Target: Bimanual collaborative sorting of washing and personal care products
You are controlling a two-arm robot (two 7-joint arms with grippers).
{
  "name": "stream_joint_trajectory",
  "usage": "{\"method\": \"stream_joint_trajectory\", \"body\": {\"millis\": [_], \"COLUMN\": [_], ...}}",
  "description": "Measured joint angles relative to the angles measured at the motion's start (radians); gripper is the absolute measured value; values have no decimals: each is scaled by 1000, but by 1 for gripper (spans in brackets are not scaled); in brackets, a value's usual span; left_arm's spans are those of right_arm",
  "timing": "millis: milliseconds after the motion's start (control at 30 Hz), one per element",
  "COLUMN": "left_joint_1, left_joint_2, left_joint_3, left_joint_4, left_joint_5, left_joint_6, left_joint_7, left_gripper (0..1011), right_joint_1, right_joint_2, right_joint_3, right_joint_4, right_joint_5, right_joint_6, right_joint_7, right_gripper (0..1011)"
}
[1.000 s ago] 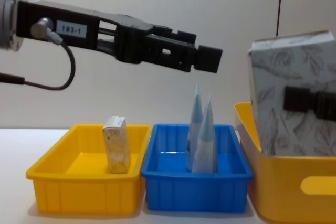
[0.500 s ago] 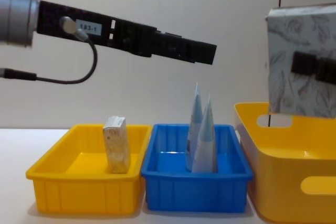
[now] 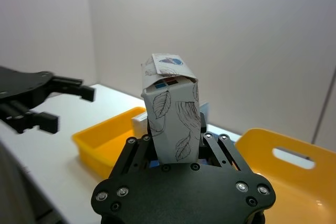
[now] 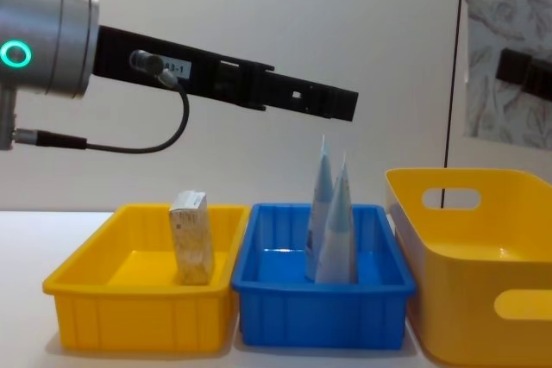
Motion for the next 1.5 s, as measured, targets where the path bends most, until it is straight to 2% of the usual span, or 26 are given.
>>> {"method": "stream_joint_trajectory", "body": {"millis": [400, 500, 633, 833, 1033, 1167, 1500], "left_joint_1": [-2, -2, -3, -3, -4, -4, -3], "left_joint_2": [-13, -15, -16, -18, -19, -20, -20], "left_joint_3": [5, 6, 7, 7, 8, 8, 8], "left_joint_4": [9, 10, 11, 12, 13, 13, 14], "left_joint_5": [2, 2, 2, 2, 3, 2, 2], "left_joint_6": [13, 15, 16, 18, 19, 19, 20], "left_joint_7": [27, 31, 33, 37, 39, 40, 41], "left_gripper": [1001, 1001, 1001, 1001, 1001, 1001, 1001], "right_joint_1": [40, 60, 82, 144, 199, 226, 282], "right_joint_2": [-93, -127, -156, -225, -271, -289, -320], "right_joint_3": [-6, -14, -23, -47, -66, -73, -74], "right_joint_4": [61, 95, 130, 233, 320, 358, 412], "right_joint_5": [-133, -182, -222, -314, -368, -390, -402], "right_joint_6": [-33, -40, -44, -48, -43, -29, 31], "right_joint_7": [-171, -226, -269, -365, -410, -423, -425], "right_gripper": [341, 341, 340, 341, 341, 341, 341]}}
